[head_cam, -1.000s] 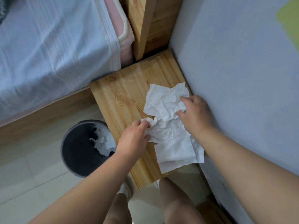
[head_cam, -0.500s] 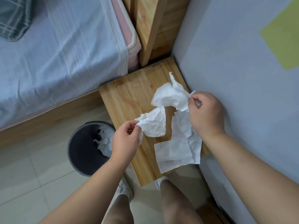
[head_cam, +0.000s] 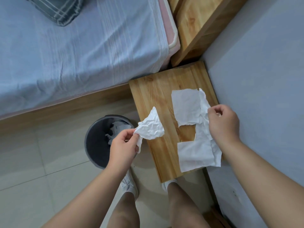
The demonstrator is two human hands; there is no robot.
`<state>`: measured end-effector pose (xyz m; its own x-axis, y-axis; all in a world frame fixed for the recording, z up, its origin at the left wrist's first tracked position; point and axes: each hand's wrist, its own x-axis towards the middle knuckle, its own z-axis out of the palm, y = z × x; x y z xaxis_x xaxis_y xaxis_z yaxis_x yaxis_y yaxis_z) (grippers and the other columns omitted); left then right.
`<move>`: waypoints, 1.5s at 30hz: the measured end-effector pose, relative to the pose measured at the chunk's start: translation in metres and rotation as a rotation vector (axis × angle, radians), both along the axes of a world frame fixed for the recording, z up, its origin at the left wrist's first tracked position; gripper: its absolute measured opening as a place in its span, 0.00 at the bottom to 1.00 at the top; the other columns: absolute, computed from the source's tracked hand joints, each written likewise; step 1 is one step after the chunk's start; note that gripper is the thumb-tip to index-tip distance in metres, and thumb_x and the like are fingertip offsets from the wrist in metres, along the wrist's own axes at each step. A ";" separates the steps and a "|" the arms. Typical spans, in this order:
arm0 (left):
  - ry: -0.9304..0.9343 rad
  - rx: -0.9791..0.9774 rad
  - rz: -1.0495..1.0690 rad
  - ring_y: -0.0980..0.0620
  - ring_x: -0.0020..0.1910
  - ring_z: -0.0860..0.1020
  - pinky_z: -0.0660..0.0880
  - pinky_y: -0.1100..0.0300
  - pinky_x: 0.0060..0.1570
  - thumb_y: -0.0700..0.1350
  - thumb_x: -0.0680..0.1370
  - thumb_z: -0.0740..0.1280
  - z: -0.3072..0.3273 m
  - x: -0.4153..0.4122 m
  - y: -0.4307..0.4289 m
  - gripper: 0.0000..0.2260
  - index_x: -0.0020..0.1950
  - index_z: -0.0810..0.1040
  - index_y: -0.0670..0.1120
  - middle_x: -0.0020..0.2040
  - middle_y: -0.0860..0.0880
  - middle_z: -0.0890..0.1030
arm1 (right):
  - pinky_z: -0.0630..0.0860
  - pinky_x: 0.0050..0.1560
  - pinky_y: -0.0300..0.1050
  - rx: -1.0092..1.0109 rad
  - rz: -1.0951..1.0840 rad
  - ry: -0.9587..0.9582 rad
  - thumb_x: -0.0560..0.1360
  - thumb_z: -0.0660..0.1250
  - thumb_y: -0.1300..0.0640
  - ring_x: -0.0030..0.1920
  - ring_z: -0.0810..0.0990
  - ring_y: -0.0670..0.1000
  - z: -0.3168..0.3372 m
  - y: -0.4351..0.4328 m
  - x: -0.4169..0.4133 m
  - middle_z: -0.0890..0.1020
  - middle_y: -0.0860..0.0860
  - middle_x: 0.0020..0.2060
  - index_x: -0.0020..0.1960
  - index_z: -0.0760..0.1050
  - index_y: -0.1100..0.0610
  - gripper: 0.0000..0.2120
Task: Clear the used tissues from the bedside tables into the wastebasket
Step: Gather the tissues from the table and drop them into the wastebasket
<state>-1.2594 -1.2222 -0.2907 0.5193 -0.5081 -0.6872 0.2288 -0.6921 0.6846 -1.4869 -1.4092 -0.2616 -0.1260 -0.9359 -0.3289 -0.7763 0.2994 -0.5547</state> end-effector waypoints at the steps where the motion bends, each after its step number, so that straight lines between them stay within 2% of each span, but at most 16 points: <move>1: -0.004 0.005 0.013 0.59 0.28 0.77 0.80 0.55 0.39 0.50 0.83 0.70 -0.001 0.006 0.007 0.09 0.47 0.84 0.64 0.40 0.48 0.85 | 0.70 0.34 0.41 -0.026 0.010 -0.011 0.79 0.63 0.50 0.39 0.78 0.42 0.003 0.005 0.009 0.80 0.42 0.38 0.43 0.76 0.48 0.07; 6: -0.008 0.041 0.118 0.60 0.28 0.77 0.78 0.53 0.42 0.45 0.82 0.69 -0.008 0.044 0.049 0.07 0.49 0.85 0.55 0.37 0.47 0.85 | 0.70 0.34 0.29 -0.083 0.113 -0.171 0.82 0.63 0.51 0.39 0.78 0.36 0.014 0.042 0.070 0.80 0.43 0.37 0.43 0.72 0.45 0.09; 9: -0.007 0.075 0.164 0.62 0.27 0.76 0.77 0.57 0.37 0.46 0.83 0.69 -0.021 0.070 0.078 0.05 0.50 0.85 0.52 0.34 0.53 0.84 | 0.71 0.37 0.34 -0.007 0.197 -0.205 0.82 0.64 0.50 0.42 0.80 0.38 0.006 0.072 0.112 0.82 0.43 0.39 0.44 0.73 0.44 0.08; 12: -0.004 0.132 0.207 0.60 0.27 0.77 0.77 0.55 0.37 0.47 0.82 0.71 -0.039 0.094 0.105 0.04 0.49 0.85 0.52 0.31 0.54 0.83 | 0.69 0.33 0.30 0.087 0.303 -0.217 0.82 0.64 0.49 0.43 0.80 0.37 -0.014 0.106 0.151 0.83 0.39 0.40 0.44 0.74 0.41 0.08; 15: -0.028 0.216 0.237 0.55 0.31 0.80 0.78 0.53 0.39 0.47 0.80 0.71 -0.061 0.110 0.126 0.04 0.47 0.85 0.54 0.33 0.52 0.85 | 0.71 0.35 0.27 0.204 0.346 -0.254 0.82 0.64 0.52 0.41 0.80 0.36 -0.046 0.137 0.179 0.83 0.34 0.42 0.45 0.75 0.41 0.09; 18: -0.049 0.275 0.241 0.49 0.33 0.78 0.77 0.53 0.38 0.51 0.74 0.70 -0.084 0.122 0.139 0.04 0.44 0.86 0.55 0.32 0.54 0.83 | 0.71 0.34 0.33 0.312 0.334 -0.223 0.82 0.63 0.53 0.39 0.81 0.40 -0.088 0.156 0.196 0.85 0.41 0.40 0.50 0.79 0.45 0.08; 22: -0.044 0.339 0.177 0.50 0.29 0.72 0.71 0.56 0.34 0.48 0.75 0.69 -0.115 0.128 0.149 0.06 0.44 0.85 0.49 0.28 0.56 0.78 | 0.72 0.41 0.39 0.416 0.375 -0.134 0.83 0.62 0.52 0.51 0.81 0.49 -0.141 0.173 0.201 0.84 0.47 0.54 0.61 0.79 0.50 0.10; 23: -0.039 0.351 0.168 0.50 0.30 0.73 0.72 0.56 0.35 0.47 0.75 0.68 -0.122 0.128 0.150 0.07 0.45 0.86 0.50 0.32 0.54 0.81 | 0.73 0.42 0.40 0.458 0.395 -0.114 0.83 0.61 0.52 0.52 0.81 0.50 -0.151 0.176 0.201 0.84 0.48 0.56 0.63 0.78 0.50 0.11; 25: -0.003 0.380 0.152 0.48 0.34 0.79 0.76 0.58 0.36 0.46 0.78 0.68 -0.132 0.126 0.151 0.11 0.57 0.86 0.51 0.42 0.51 0.86 | 0.76 0.49 0.45 0.567 0.428 -0.082 0.83 0.61 0.52 0.56 0.80 0.51 -0.166 0.180 0.201 0.82 0.50 0.61 0.67 0.75 0.51 0.14; 28: 0.051 0.403 0.085 0.51 0.38 0.85 0.79 0.58 0.34 0.46 0.82 0.67 -0.137 0.118 0.150 0.15 0.69 0.80 0.51 0.48 0.52 0.85 | 0.78 0.57 0.49 0.662 0.428 -0.074 0.82 0.63 0.51 0.59 0.80 0.52 -0.175 0.181 0.194 0.80 0.50 0.64 0.70 0.73 0.51 0.17; 31: 0.018 0.419 0.020 0.51 0.43 0.86 0.81 0.57 0.37 0.46 0.84 0.66 -0.132 0.106 0.144 0.15 0.71 0.78 0.51 0.51 0.55 0.83 | 0.75 0.46 0.43 0.669 0.449 -0.086 0.82 0.62 0.50 0.53 0.80 0.48 -0.170 0.179 0.182 0.81 0.47 0.59 0.66 0.75 0.48 0.14; 33: -0.025 0.401 -0.008 0.53 0.43 0.86 0.82 0.56 0.38 0.46 0.84 0.65 -0.122 0.096 0.134 0.14 0.69 0.79 0.51 0.52 0.55 0.84 | 0.72 0.41 0.40 0.659 0.462 -0.108 0.81 0.63 0.49 0.47 0.78 0.44 -0.156 0.175 0.173 0.81 0.45 0.54 0.64 0.77 0.46 0.12; 36: -0.088 0.326 -0.041 0.57 0.38 0.86 0.85 0.50 0.45 0.46 0.84 0.66 -0.099 0.077 0.105 0.08 0.60 0.82 0.54 0.51 0.53 0.86 | 0.79 0.47 0.46 0.649 0.410 -0.212 0.79 0.64 0.49 0.47 0.81 0.47 -0.124 0.162 0.154 0.83 0.45 0.51 0.60 0.78 0.45 0.10; 39: -0.183 0.228 -0.159 0.59 0.39 0.84 0.84 0.47 0.50 0.47 0.83 0.67 -0.072 0.054 0.063 0.07 0.57 0.83 0.56 0.46 0.54 0.87 | 0.83 0.50 0.53 0.618 0.342 -0.338 0.75 0.63 0.45 0.46 0.85 0.49 -0.081 0.143 0.130 0.85 0.45 0.46 0.50 0.79 0.40 0.07; 42: -0.231 0.099 -0.265 0.63 0.41 0.83 0.82 0.52 0.46 0.49 0.83 0.68 -0.044 0.027 0.013 0.05 0.56 0.83 0.58 0.45 0.57 0.86 | 0.84 0.46 0.51 0.523 0.279 -0.429 0.70 0.62 0.39 0.42 0.85 0.44 -0.042 0.114 0.095 0.87 0.42 0.42 0.49 0.79 0.35 0.10; 45: -0.294 0.000 -0.433 0.64 0.47 0.81 0.79 0.59 0.47 0.52 0.83 0.68 -0.023 -0.006 -0.032 0.04 0.56 0.81 0.60 0.48 0.60 0.84 | 0.83 0.45 0.46 0.409 0.148 -0.424 0.74 0.66 0.43 0.43 0.85 0.43 -0.016 0.081 0.046 0.86 0.41 0.42 0.49 0.80 0.37 0.06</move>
<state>-1.2656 -1.2539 -0.3137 0.4324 -0.7189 -0.5442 -0.2800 -0.6808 0.6768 -1.4411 -1.3284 -0.2781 0.2162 -0.7209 -0.6585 -0.5627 0.4591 -0.6874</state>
